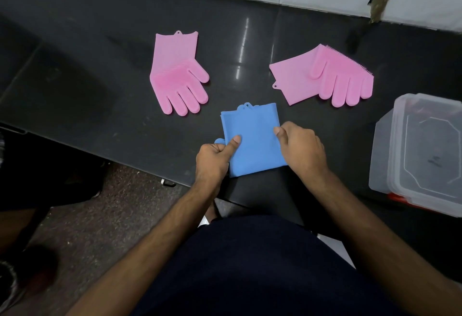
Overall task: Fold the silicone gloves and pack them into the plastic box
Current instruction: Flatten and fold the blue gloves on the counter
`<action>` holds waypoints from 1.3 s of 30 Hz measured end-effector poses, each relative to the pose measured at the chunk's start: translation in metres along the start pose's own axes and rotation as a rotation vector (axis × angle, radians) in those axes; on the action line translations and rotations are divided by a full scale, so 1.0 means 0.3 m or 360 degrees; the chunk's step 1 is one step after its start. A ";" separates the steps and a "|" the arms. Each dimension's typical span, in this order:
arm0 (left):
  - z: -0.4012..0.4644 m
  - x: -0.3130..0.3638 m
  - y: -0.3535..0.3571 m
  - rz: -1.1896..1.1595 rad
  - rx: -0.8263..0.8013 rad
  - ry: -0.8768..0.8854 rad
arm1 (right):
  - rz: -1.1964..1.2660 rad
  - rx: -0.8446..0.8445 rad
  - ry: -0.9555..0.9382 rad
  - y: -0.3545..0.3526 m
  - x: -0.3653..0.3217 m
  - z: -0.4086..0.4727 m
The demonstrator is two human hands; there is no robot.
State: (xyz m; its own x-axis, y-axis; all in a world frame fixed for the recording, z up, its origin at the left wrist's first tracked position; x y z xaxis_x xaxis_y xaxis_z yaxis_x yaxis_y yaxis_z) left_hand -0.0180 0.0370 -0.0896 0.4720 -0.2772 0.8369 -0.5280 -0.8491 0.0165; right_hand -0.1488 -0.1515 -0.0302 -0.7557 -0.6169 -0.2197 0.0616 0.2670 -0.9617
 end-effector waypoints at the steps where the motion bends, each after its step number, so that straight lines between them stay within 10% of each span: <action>1: -0.005 -0.003 -0.002 -0.0024 0.0018 -0.0005 | 0.0041 0.0118 -0.0026 -0.031 -0.009 -0.015; 5: -0.016 -0.001 -0.013 -0.0109 0.0085 -0.0047 | -0.0055 0.0542 -0.0377 -0.128 -0.121 -0.110; 10: -0.029 0.020 -0.005 -0.0143 0.0070 -0.0047 | -0.0305 0.0257 -0.0721 -0.025 -0.235 -0.107; 17: -0.072 0.046 0.004 -0.0221 -0.0058 -0.0109 | -0.0427 0.0077 -0.0668 0.093 -0.221 -0.067; 25: -0.103 0.205 -0.080 0.0599 0.0330 0.0651 | -0.0381 0.0132 -0.0634 0.119 -0.215 -0.047; 35: -0.021 0.218 -0.013 0.0949 0.0098 0.0433 | -0.0042 -0.0107 -0.0520 0.095 -0.199 -0.035; 39: -0.001 0.195 -0.019 0.0830 0.0076 0.0334 | 0.0402 0.0175 -0.0246 -0.017 -0.142 -0.051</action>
State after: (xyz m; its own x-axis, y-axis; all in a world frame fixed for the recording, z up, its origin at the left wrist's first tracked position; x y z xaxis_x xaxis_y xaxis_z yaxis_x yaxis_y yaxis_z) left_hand 0.0126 0.0258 -0.0406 0.0043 -0.5744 0.8186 -0.6189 -0.6445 -0.4490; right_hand -0.1267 -0.1153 -0.0134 -0.6002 -0.6486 -0.4682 0.3114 0.3497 -0.8836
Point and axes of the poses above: each hand's wrist, its own z-axis towards the middle knuckle, its own y-axis out of the palm, x = y × z, the point moved 9 cm from there along z, towards the middle knuckle, and after that the axes turned 13 degrees about -z, right-handed, at the moved point
